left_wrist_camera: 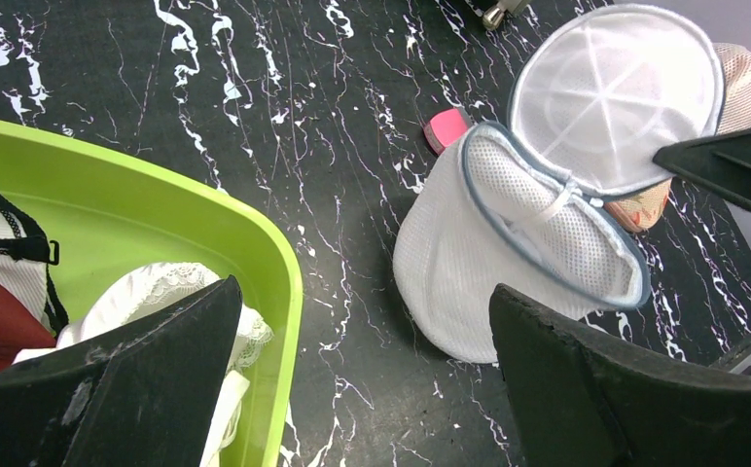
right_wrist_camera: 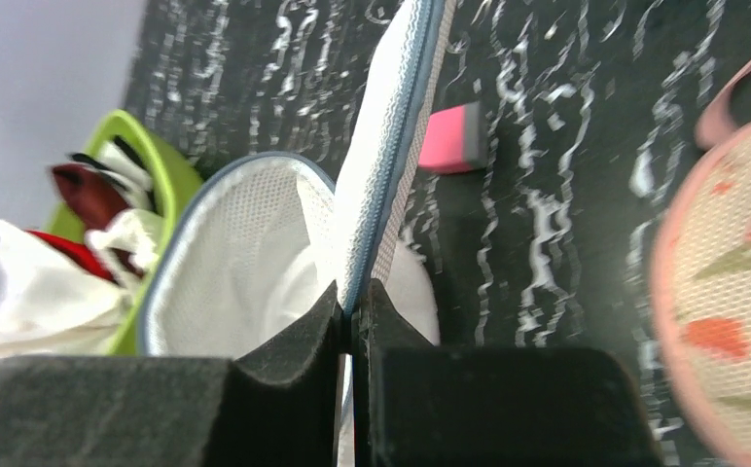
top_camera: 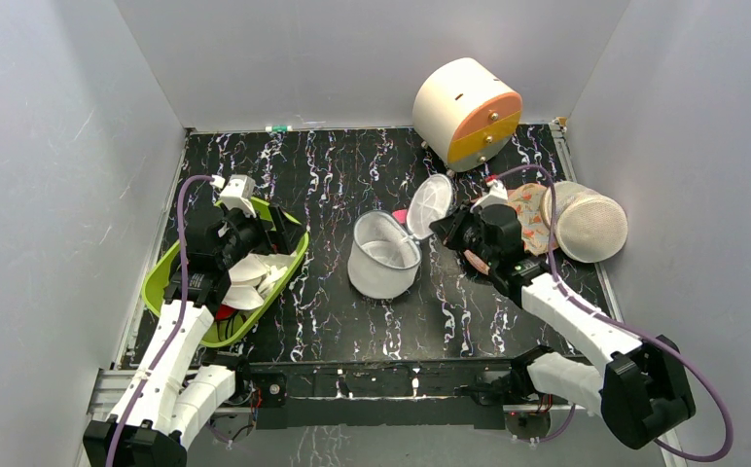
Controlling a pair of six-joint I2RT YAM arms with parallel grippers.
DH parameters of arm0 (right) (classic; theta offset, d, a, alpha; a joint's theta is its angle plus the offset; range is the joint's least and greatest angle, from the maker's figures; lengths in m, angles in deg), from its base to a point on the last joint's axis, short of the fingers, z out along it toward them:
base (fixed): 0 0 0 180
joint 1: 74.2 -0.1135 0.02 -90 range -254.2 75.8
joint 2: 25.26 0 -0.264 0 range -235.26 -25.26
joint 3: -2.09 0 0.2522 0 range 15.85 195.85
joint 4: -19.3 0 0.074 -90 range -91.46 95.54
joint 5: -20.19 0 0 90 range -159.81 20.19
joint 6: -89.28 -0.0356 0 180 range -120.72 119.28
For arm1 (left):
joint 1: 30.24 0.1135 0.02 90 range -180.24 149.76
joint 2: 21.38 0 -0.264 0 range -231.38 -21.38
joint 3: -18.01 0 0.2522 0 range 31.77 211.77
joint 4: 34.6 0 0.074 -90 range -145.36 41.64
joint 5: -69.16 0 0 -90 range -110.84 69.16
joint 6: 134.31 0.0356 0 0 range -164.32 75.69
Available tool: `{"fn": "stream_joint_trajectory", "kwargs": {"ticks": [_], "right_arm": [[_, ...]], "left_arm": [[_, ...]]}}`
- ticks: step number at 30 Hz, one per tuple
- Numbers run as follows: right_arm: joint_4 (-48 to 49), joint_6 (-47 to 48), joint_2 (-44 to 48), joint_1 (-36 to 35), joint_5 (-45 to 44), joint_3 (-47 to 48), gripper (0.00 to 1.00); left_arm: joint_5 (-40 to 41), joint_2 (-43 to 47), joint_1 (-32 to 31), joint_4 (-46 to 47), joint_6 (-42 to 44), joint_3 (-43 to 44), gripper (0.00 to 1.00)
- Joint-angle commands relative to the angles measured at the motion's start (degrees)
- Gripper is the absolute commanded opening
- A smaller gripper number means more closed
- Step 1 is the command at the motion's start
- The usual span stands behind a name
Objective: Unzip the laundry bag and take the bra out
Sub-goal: Close the laundry bag at the center of the board.
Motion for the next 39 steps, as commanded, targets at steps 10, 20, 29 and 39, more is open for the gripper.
{"fn": "stream_joint_trajectory", "kwargs": {"ticks": [10, 20, 29, 39], "right_arm": [[-15.22, 31.55, -1.32, -18.07, -30.04, 13.44, 0.00], [-22.48, 46.43, -10.55, -39.75, -52.73, 18.96, 0.00], [-29.63, 49.48, -20.84, -46.52, -45.27, 25.84, 0.08], [-25.72, 44.60, -22.02, -45.22, -33.53, 27.68, 0.44]], "left_arm": [[-1.50, 0.89, -0.15, 0.81, -0.18, 1.99, 0.98], [-0.35, 1.38, -0.14, 0.66, 0.08, 1.81, 0.98], [-0.61, 1.35, -0.14, 0.57, 0.15, 1.98, 0.98], [1.69, 1.53, -0.14, -0.03, 0.78, 1.94, 0.99]]}}
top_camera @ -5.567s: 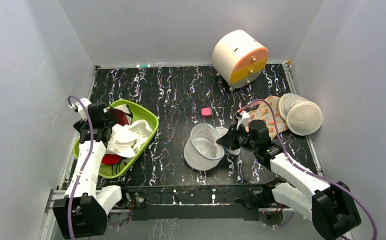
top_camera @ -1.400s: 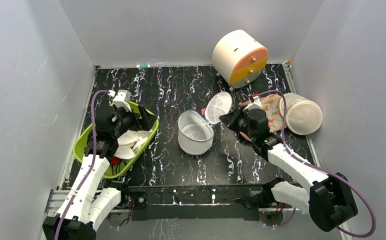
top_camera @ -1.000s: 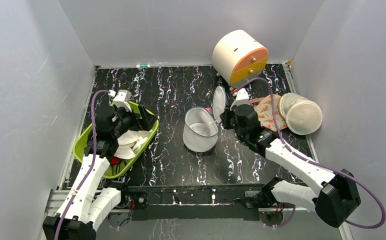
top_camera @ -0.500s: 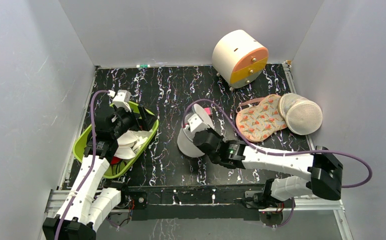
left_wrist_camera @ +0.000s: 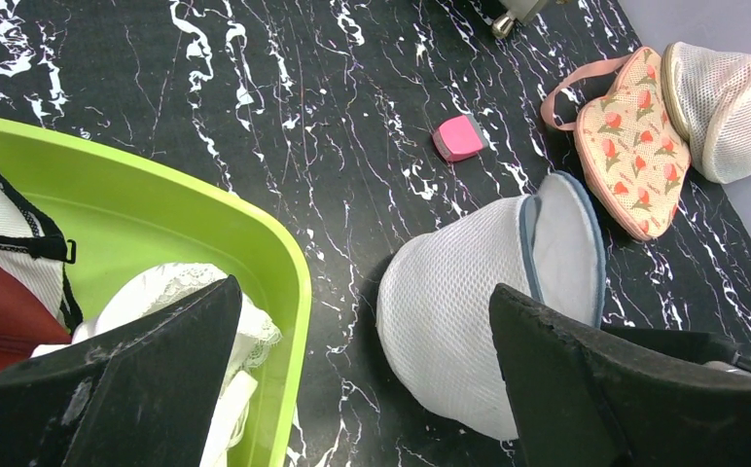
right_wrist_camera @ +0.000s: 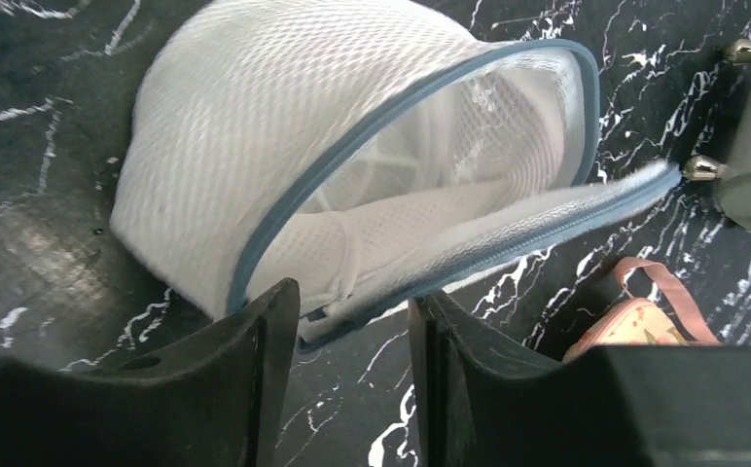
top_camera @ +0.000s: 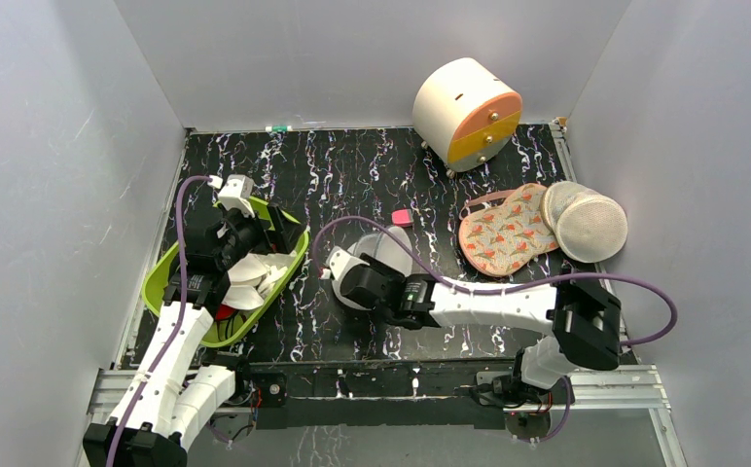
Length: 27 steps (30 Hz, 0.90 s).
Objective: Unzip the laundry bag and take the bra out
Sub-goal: Close the laundry bag at the center of the board.
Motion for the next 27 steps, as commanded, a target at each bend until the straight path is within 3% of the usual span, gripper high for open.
{"fn": "stream_joint_trajectory", "kwargs": {"ticks": [1, 5, 9, 13, 17, 22, 27], "right_arm": [[4.99, -3.39, 6.54, 2.55, 5.04, 1.32, 0.47], [4.77, -5.58, 11.77, 5.71, 8.96, 0.65, 0.55], [4.40, -8.17, 14.73, 6.82, 11.42, 1.14, 0.71], [1.19, -24.65, 16.94, 14.04, 17.92, 0.23, 0.81], [-6.72, -40.63, 20.32, 14.79, 12.59, -0.11, 0.98], [-6.97, -51.47, 21.80, 18.30, 10.07, -3.01, 0.98], [-9.54, -61.02, 16.21, 19.80, 4.15, 0.44, 0.98]], "left_arm": [[0.69, 0.91, -0.14, 0.16, 0.70, 1.79, 0.98], [-0.01, 0.01, -0.14, -0.02, 0.59, 2.05, 0.98], [0.38, 0.20, -0.14, 0.32, 0.54, 1.75, 0.98], [-0.50, -0.74, -0.14, 0.28, 0.40, 1.82, 0.98], [-2.84, -1.84, -0.23, 0.93, 0.03, 1.72, 0.98], [-5.78, -3.97, -0.21, 1.52, -0.25, 1.94, 0.98], [-9.41, -8.24, -1.58, 4.15, -4.22, 1.14, 0.98]]}}
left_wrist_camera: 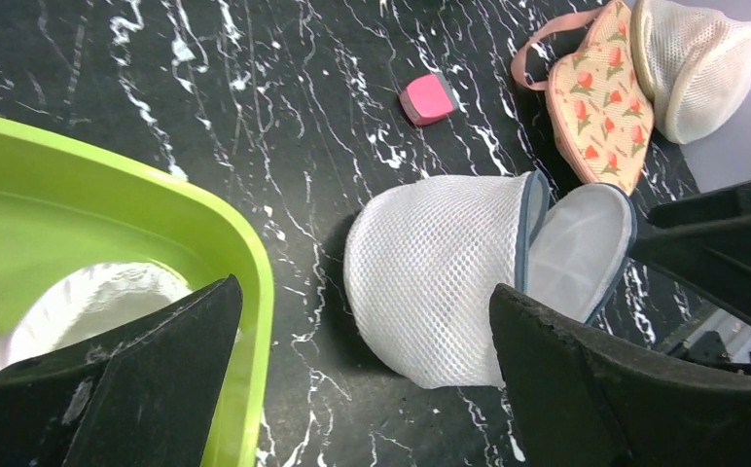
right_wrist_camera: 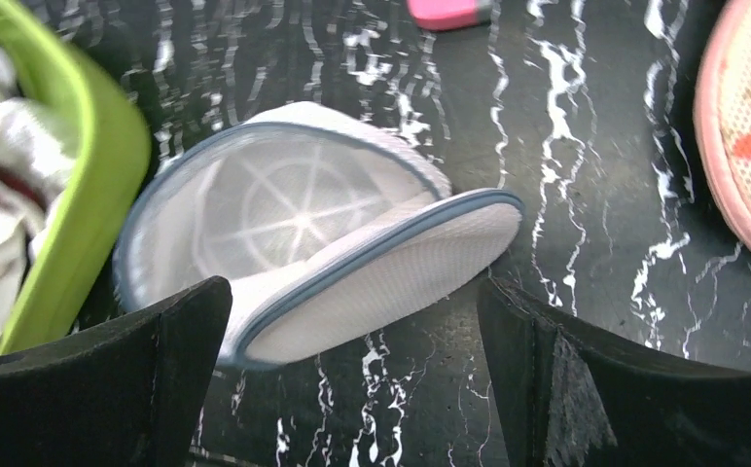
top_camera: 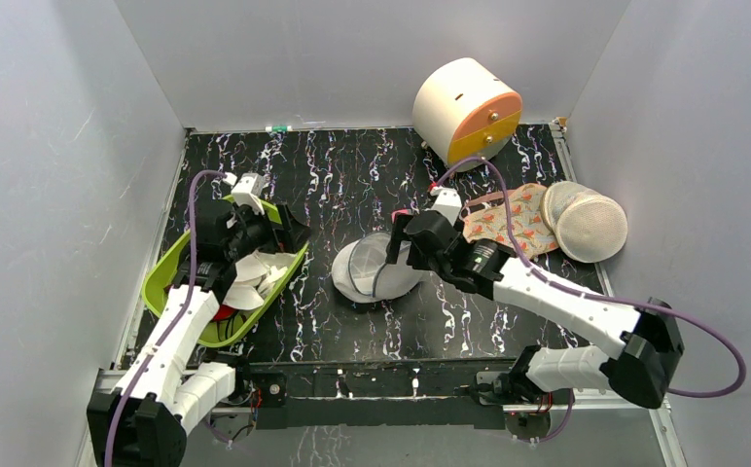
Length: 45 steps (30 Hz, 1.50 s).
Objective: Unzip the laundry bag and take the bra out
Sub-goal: Close the laundry bag at the center of the board.
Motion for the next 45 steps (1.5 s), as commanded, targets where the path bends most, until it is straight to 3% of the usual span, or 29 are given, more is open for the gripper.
{"fn": "stream_joint_trajectory", "kwargs": {"ticks": [1, 3, 6, 8, 10, 13, 16, 20, 23, 34, 38, 42, 45], "right_arm": [[-4.31, -14.38, -4.79, 0.88, -7.87, 3.47, 0.98], [-6.27, -17.56, -6.49, 0.88, -8.92, 3.39, 0.98], [-0.13, -17.81, -6.83, 0.88, -6.27, 0.24, 0.92], [4.15, -17.88, -6.53, 0.88, -6.00, -1.71, 0.82], [5.72, -17.43, -6.44, 0.88, -5.86, -2.28, 0.63], [6.40, -13.21, -6.12, 0.88, -5.30, -1.91, 0.45], [8.41, -7.02, -5.13, 0.88, -3.92, -1.59, 0.19], [10.72, 4.83, -3.94, 0.52, 2.29, 0.94, 0.10], [7.19, 8.10, -6.04, -0.52, 3.60, 4.44, 0.03], [8.64, 11.93, -21.37, -4.35, 1.50, 9.75, 0.08], [11.95, 13.85, -26.00, -4.09, 2.01, 10.59, 0.17], [14.45, 14.34, -28.83, -2.38, 7.42, 10.57, 0.32], [17.62, 14.71, -28.29, -0.83, 13.32, 8.50, 0.49]], "left_arm": [[-4.15, -4.13, -2.22, 2.44, -4.38, 1.53, 0.98], [-3.25, -7.52, -4.76, 1.14, -5.51, 2.34, 0.97], [1.73, -11.71, -9.97, -2.42, -6.86, 3.89, 0.91], [3.46, -13.13, -12.56, -1.02, -10.00, 2.16, 0.87], [4.46, -14.32, -15.42, 2.93, -14.03, -0.88, 0.83], [5.80, -16.83, -19.84, 9.80, -21.01, -5.12, 0.79], [6.96, -20.41, -23.54, 17.79, -27.18, -7.91, 0.74], [10.41, -27.06, -28.42, 22.16, -29.98, -5.90, 0.71], [10.99, -32.03, -29.58, 22.65, -29.89, -3.45, 0.70], [17.74, -25.85, -29.82, 20.17, -30.58, -7.85, 0.72], [22.12, -16.83, -29.80, 9.33, -27.59, -8.30, 0.79], [25.89, -5.07, -29.72, -2.19, -27.02, -8.54, 0.89], [28.24, 3.96, -29.76, -10.28, -28.16, -7.86, 0.94]]}}
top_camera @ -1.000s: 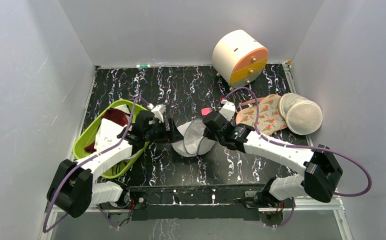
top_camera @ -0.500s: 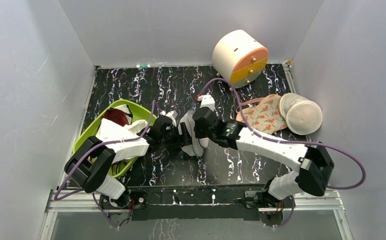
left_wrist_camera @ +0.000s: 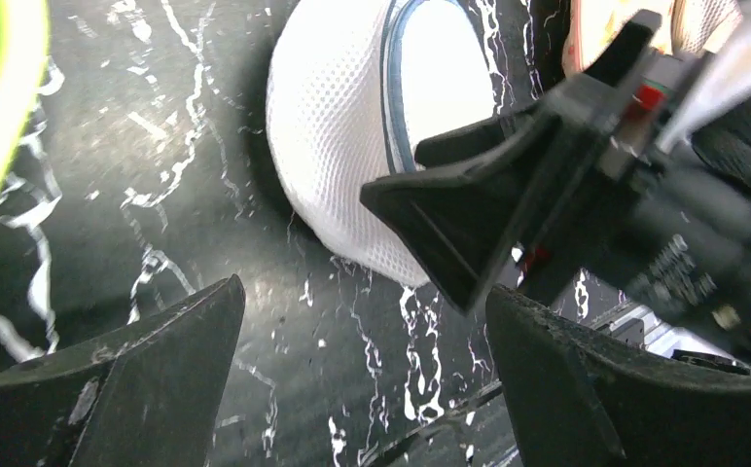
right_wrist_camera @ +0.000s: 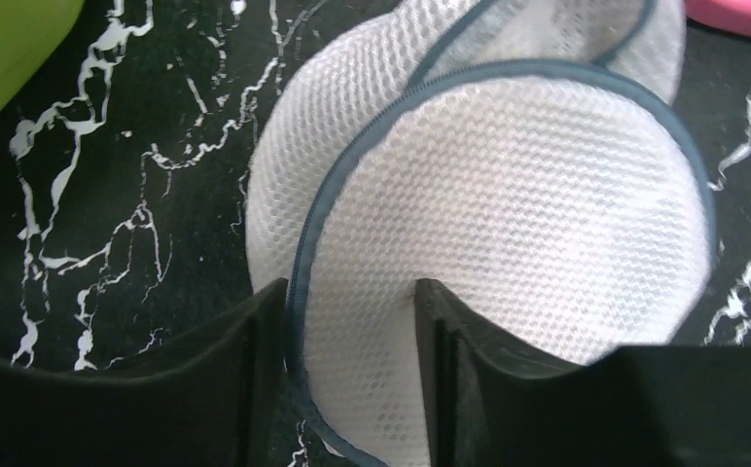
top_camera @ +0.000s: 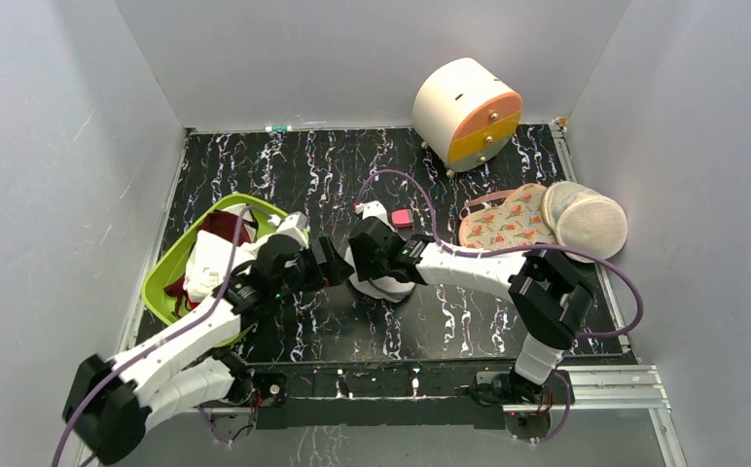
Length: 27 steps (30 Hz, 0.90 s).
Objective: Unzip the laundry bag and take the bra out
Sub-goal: Close the laundry bag at the center of the board, then reset both arms
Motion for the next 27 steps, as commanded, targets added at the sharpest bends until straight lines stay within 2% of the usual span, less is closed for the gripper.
{"fn": "stream_joint_trajectory", "kwargs": {"ticks": [1, 3, 5, 10, 14, 18, 21, 24, 27], "right_arm": [[7.86, 1.49, 1.24, 2.52, 8.95, -0.26, 0.53], [8.35, 2.34, 3.11, 3.46, 11.59, -1.15, 0.62], [7.81, 3.75, 5.80, 4.09, 11.98, -1.46, 0.75], [7.72, 7.97, 14.45, 6.86, 12.78, -3.00, 0.97], [6.23, 11.04, 19.63, 10.16, 11.74, -3.44, 0.98], [5.18, 11.75, 24.88, 17.34, 11.91, -4.69, 0.98], [3.53, 11.33, 29.60, 25.28, 12.43, -5.11, 0.98], [0.97, 10.47, 36.78, 33.08, 10.63, -3.80, 0.98], [-1.88, 12.91, 43.33, 35.30, 4.89, 0.25, 0.98]], "left_arm": [[5.35, 12.02, -0.17, -15.44, -0.53, 0.89, 0.96], [7.40, 16.25, -0.09, -19.65, -0.68, 1.91, 0.98], [9.11, 18.82, 0.00, -22.06, 0.51, 3.94, 0.98], [15.99, 17.34, 0.09, -25.00, 7.15, 12.26, 0.98], [21.84, 12.77, 0.22, -24.02, 13.12, 17.97, 0.98], [24.68, 8.60, 2.36, -21.26, 17.72, 23.53, 0.98], [20.37, 4.73, 9.34, -19.11, 20.38, 29.17, 0.99], [10.24, 0.96, 19.65, -18.51, 21.58, 36.00, 0.98], [7.95, -1.05, 22.25, -18.34, 24.88, 43.95, 0.98]]}}
